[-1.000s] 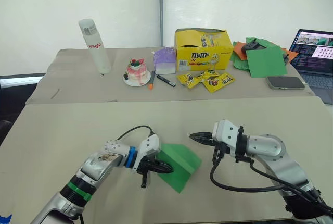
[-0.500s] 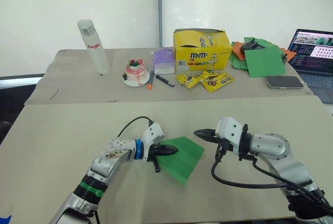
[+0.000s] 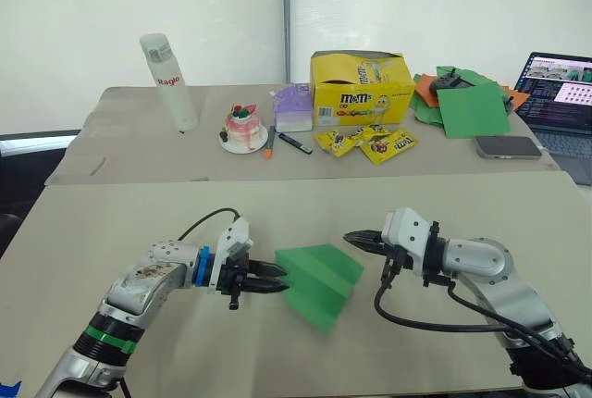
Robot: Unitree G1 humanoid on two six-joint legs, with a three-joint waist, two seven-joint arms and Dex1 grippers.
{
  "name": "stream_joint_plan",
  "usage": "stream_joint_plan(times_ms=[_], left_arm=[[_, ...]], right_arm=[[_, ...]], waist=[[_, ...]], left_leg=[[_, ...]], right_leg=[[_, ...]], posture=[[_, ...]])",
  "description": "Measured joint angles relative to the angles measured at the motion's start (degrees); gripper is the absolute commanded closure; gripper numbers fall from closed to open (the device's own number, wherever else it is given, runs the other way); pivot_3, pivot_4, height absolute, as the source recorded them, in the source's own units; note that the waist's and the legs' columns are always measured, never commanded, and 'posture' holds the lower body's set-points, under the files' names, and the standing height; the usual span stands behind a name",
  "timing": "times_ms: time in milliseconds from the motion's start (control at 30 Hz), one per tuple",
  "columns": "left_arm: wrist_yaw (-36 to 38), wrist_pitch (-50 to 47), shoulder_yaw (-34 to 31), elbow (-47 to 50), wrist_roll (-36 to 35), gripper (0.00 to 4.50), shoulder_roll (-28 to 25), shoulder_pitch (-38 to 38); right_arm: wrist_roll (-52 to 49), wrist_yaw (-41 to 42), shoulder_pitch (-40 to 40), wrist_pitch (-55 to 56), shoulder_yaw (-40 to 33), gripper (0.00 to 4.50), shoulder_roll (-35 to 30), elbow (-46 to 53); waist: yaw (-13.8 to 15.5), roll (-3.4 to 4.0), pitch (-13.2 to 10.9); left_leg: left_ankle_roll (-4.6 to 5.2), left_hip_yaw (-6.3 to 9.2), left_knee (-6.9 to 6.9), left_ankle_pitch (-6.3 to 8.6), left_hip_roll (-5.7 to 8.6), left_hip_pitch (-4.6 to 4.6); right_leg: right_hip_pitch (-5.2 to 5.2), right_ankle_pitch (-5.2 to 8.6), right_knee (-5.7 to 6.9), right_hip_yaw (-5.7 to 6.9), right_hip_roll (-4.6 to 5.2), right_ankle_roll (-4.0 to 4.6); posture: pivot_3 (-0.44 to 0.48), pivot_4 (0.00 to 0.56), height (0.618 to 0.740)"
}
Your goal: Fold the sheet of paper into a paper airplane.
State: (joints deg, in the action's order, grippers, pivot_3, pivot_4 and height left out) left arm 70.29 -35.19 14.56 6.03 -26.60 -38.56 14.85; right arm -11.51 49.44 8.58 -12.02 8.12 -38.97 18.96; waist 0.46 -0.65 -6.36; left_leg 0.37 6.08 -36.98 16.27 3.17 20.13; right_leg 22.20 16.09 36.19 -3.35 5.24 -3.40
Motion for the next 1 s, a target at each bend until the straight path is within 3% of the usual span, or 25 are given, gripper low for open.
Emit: stream_joint_plan(times_ms=[167,333,567,900,1000], left_arm=[[-2.2,-11.1,-3.9,-4.7,-5.3,1.73,1.7,2.3],[-2.5,-18.2,-7.7,-7.7,-8.4,1.73,-0.4,3.4],[-1.0,-21.0,-7.4,-4.8,-10.6,1.73,-0.6,2.6],[-5.1,-19.6,-7.6,-11.5,-8.3,1.73,1.8,6.7],[-5.7,-19.7,-7.3,-12.8,-8.1,1.73,5.0,8.6]], right_arm=[[0.0,-0.9,-1.0,0.0,0.0,4.5,0.3,0.0],[0.0,-1.2,-2.2,-0.1,-0.1,4.5,0.3,0.6],[0.0,-1.2,-2.3,-0.6,-0.2,4.5,0.3,0.8],[0.0,-1.8,-2.3,-1.1,-0.2,4.5,0.4,1.3],[0.0,-2.1,-2.3,-1.1,-0.2,4.5,0.6,1.4]], waist=[[0.0,-0.02,0.0],[-0.6,-0.01,0.0],[-0.6,-0.01,0.0],[-0.5,-0.01,0.0],[-0.3,-0.02,0.0]], left_leg=[[0.0,0.01,-0.02,0.0,0.0,0.0],[0.0,0.04,0.0,0.0,-0.01,-0.01],[0.0,0.04,0.0,0.0,0.0,-0.01],[-0.01,0.04,0.0,-0.01,0.02,0.0],[-0.02,0.04,-0.03,-0.01,0.04,0.01]], right_leg=[[0.01,0.0,0.04,0.02,-0.04,0.0],[0.04,0.0,0.06,0.03,-0.05,0.0],[0.02,0.0,0.03,0.02,0.0,0.0],[0.03,0.0,0.04,0.02,0.01,0.0],[0.01,0.0,0.03,0.03,0.03,0.0]], posture=[[0.0,0.15,0.74],[0.0,0.15,0.74],[0.0,0.15,0.74],[0.0,0.15,0.74],[0.0,0.15,0.74]])
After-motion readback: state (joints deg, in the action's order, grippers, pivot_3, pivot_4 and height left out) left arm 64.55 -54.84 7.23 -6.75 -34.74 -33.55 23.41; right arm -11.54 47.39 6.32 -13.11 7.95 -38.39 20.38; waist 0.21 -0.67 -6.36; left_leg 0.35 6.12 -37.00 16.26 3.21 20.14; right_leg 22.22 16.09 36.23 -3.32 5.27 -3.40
